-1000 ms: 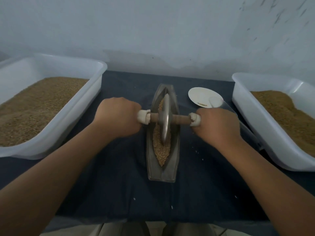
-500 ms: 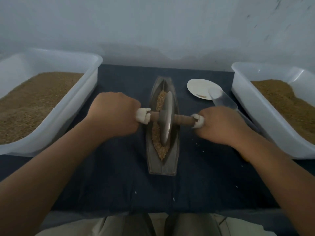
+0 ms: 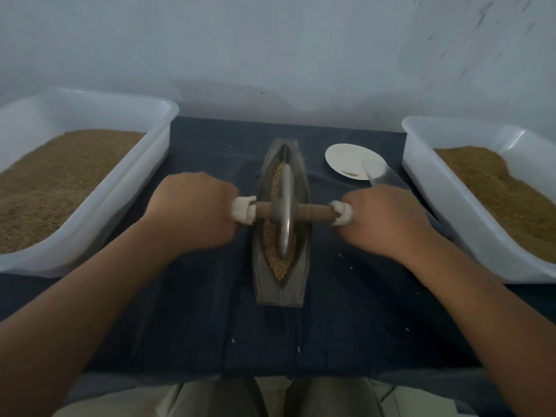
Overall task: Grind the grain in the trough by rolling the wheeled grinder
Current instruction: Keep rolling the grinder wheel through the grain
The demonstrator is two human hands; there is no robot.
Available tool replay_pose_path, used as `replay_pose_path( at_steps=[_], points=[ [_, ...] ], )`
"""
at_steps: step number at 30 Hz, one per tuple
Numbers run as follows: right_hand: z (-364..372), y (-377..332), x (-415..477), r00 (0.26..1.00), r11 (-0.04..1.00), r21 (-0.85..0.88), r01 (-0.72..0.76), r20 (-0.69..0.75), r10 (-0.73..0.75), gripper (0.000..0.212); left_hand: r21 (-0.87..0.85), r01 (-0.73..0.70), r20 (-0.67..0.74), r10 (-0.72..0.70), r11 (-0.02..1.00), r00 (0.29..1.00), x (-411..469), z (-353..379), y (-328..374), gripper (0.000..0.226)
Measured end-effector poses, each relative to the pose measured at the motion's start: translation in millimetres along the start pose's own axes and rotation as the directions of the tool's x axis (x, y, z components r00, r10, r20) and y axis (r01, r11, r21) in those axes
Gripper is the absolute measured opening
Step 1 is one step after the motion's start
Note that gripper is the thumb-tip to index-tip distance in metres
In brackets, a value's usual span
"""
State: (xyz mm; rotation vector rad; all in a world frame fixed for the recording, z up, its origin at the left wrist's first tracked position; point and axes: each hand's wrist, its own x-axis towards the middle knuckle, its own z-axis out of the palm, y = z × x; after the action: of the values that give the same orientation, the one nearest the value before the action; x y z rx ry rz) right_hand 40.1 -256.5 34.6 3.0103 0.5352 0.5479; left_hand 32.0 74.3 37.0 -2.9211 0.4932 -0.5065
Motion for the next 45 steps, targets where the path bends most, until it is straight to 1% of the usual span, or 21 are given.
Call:
replay_pose_path(
  at_steps=[2, 3, 5, 8, 10, 12, 14, 17, 19, 21, 23, 25, 27, 30, 32, 34, 36, 38, 40, 42, 45],
  points=[
    [-5.0, -0.7, -0.7, 0.999, 0.999, -0.017, 0.032, 0.001, -0.032, 0.042, -0.019, 0.016, -0.044, -0.017, 1.0, 0.999, -11.2, 5.6, -1.7, 0.035],
    [-2.6, -2.0, 3.2, 1.0, 0.998, -0.051, 0.023, -0.001, -0.023, 0.044, -0.022, 0.039, -0.021, -0.04, 0.999, 0.999, -8.8, 8.8, -1.7, 0.034],
    [7.5, -3.5, 19.9, 0.999, 0.994, -0.11, -0.023, -0.045, 0.018, 0.046, -0.037, 0.102, 0.035, -0.1, 0.994, 0.994, 10.1, 13.8, 0.0, 0.03],
    [17.4, -1.0, 57.3, 0.987, 0.984, -0.125, -0.126, -0.119, 0.111, 0.051, -0.056, 0.173, 0.082, -0.168, 0.983, 0.982, 57.6, 12.4, 0.6, 0.026],
    [17.4, 0.3, 72.8, 0.984, 0.981, -0.114, -0.157, -0.103, 0.145, 0.048, -0.072, 0.184, 0.11, -0.175, 0.98, 0.978, 74.6, 6.0, 1.5, 0.028],
    [14.5, 0.7, 70.9, 0.988, 0.983, -0.107, -0.151, -0.059, 0.146, 0.048, -0.057, 0.157, 0.122, -0.149, 0.986, 0.981, 72.5, 0.6, 3.0, 0.029],
    [9.5, 0.6, 50.1, 0.993, 0.99, -0.087, -0.114, 0.012, 0.115, 0.054, -0.033, 0.1, 0.114, -0.095, 0.994, 0.989, 50.4, -2.0, 2.8, 0.025],
    [0.9, 2.2, 9.8, 0.99, 0.999, 0.001, -0.044, 0.136, 0.043, 0.051, 0.054, -0.014, -0.027, 0.015, 0.998, 1.0, 4.0, -3.3, 2.5, 0.028],
    [-1.0, 3.8, 0.1, 0.985, 0.999, 0.036, -0.023, 0.173, 0.017, 0.046, 0.068, -0.033, -0.097, 0.04, 0.997, 0.994, -6.2, -1.1, -0.2, 0.035],
    [4.3, 2.9, 9.5, 0.991, 1.0, -0.015, -0.025, 0.129, 0.027, 0.047, 0.041, 0.004, -0.038, -0.002, 0.999, 0.999, 5.4, 5.3, -1.6, 0.035],
    [16.1, 3.5, 30.4, 0.998, 0.993, -0.103, -0.065, 0.003, 0.066, 0.05, -0.011, 0.086, 0.027, -0.086, 0.996, 0.996, 32.4, 9.9, -0.7, 0.032],
    [24.4, 5.8, 54.8, 0.987, 0.984, -0.107, -0.142, -0.088, 0.133, 0.052, -0.041, 0.144, 0.046, -0.143, 0.989, 0.989, 60.2, 10.5, 0.0, 0.029],
    [29.5, 6.5, 70.2, 0.98, 0.978, -0.098, -0.183, -0.091, 0.175, 0.052, -0.039, 0.147, 0.036, -0.145, 0.988, 0.989, 75.5, 7.7, 1.7, 0.027],
    [29.3, 7.1, 62.3, 0.984, 0.982, -0.065, -0.18, -0.004, 0.18, 0.056, -0.017, 0.117, 0.058, -0.116, 0.993, 0.992, 66.1, -1.3, 5.2, 0.023],
    [21.9, 7.5, 37.5, 0.994, 0.993, -0.059, -0.104, 0.026, 0.106, 0.053, -0.001, 0.075, 0.047, -0.075, 0.997, 0.996, 38.7, -2.7, 4.6, 0.024],
    [10.2, 5.8, 10.9, 1.0, 0.999, -0.031, -0.018, -0.009, 0.018, 0.047, 0.009, 0.024, -0.034, -0.024, 1.0, 0.999, 4.4, 0.3, 3.3, 0.03],
    [0.6, 2.1, -0.3, 0.999, 1.0, -0.015, 0.001, -0.049, -0.002, 0.043, -0.014, 0.005, -0.075, -0.006, 1.0, 0.997, -14.9, 5.1, 0.6, 0.037],
    [-0.3, -1.8, 7.5, 0.998, 0.998, -0.067, -0.006, -0.055, 0.003, 0.043, -0.043, 0.035, -0.039, -0.036, 0.998, 0.999, -10.1, 12.3, -1.2, 0.037],
    [3.2, -2.7, 27.1, 0.998, 0.994, -0.111, -0.014, -0.061, 0.008, 0.042, -0.056, 0.108, 0.004, -0.108, 0.993, 0.994, 11.0, 17.9, -0.9, 0.034],
    [7.4, -1.4, 49.9, 0.994, 0.992, -0.119, -0.042, -0.104, 0.029, 0.045, -0.088, 0.172, 0.045, -0.168, 0.981, 0.985, 35.4, 20.6, -1.2, 0.031],
    [11.6, 0.1, 70.8, 0.987, 0.984, -0.155, -0.086, -0.148, 0.062, 0.049, -0.122, 0.207, 0.078, -0.199, 0.971, 0.977, 57.0, 19.4, -0.9, 0.025]
  ],
)
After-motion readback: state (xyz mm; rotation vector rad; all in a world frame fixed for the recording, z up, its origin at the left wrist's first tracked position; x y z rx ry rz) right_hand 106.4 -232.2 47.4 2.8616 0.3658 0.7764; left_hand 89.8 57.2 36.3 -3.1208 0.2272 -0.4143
